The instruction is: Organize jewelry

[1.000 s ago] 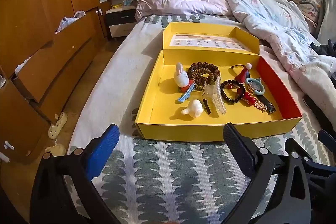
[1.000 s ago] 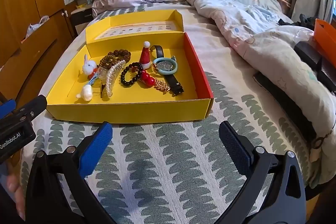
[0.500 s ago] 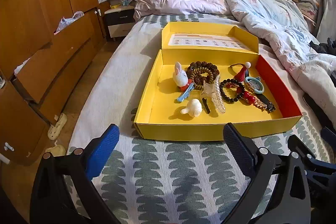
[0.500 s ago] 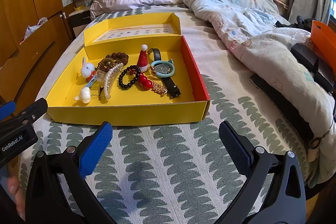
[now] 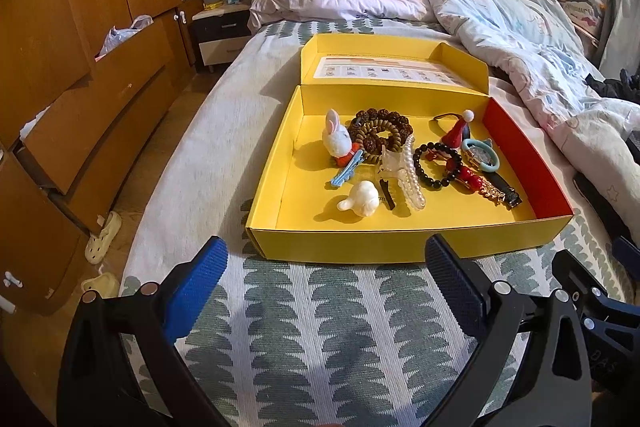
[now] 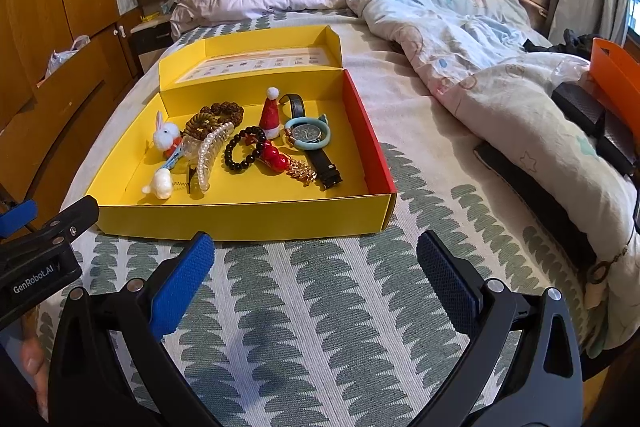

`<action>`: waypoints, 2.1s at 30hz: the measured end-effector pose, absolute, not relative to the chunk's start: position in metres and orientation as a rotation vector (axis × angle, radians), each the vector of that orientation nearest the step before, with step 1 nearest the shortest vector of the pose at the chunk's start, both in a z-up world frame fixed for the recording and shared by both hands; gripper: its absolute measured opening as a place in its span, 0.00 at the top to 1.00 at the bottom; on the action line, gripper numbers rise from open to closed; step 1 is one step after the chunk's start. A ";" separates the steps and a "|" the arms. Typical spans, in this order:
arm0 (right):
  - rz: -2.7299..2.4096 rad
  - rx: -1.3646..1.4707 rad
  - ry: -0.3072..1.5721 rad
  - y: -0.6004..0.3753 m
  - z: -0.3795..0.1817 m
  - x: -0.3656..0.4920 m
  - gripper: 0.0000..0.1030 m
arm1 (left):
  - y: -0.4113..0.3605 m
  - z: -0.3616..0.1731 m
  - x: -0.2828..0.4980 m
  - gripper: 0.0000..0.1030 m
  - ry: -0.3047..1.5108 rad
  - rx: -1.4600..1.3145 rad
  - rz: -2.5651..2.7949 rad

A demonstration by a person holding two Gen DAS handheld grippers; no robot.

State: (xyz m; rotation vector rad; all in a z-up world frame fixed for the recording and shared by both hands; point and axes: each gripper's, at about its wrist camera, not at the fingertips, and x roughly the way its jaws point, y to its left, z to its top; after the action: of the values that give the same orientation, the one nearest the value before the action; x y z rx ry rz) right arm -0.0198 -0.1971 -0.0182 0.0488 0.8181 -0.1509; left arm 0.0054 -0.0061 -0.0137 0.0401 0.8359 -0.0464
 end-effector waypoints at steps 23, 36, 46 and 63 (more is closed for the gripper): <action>-0.144 0.066 0.803 -0.199 -0.014 -0.021 0.03 | -0.012 -0.018 0.008 0.05 0.846 0.049 -0.109; -0.071 0.078 0.792 -0.200 -0.009 -0.021 0.03 | -0.002 -0.015 0.021 0.05 0.848 0.045 -0.100; -0.007 0.106 0.743 -0.212 0.000 -0.010 0.03 | 0.015 -0.029 0.044 0.05 0.933 -0.055 -0.125; 0.100 0.102 0.807 -0.204 0.007 0.116 0.25 | 0.007 -0.020 0.090 0.05 0.865 -0.036 -0.198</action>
State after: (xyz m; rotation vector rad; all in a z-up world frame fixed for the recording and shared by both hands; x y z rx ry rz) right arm 0.1159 -0.2038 0.0073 0.1017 0.8067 0.1000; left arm 0.0900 0.0068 -0.0200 -0.0362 0.8650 -0.1982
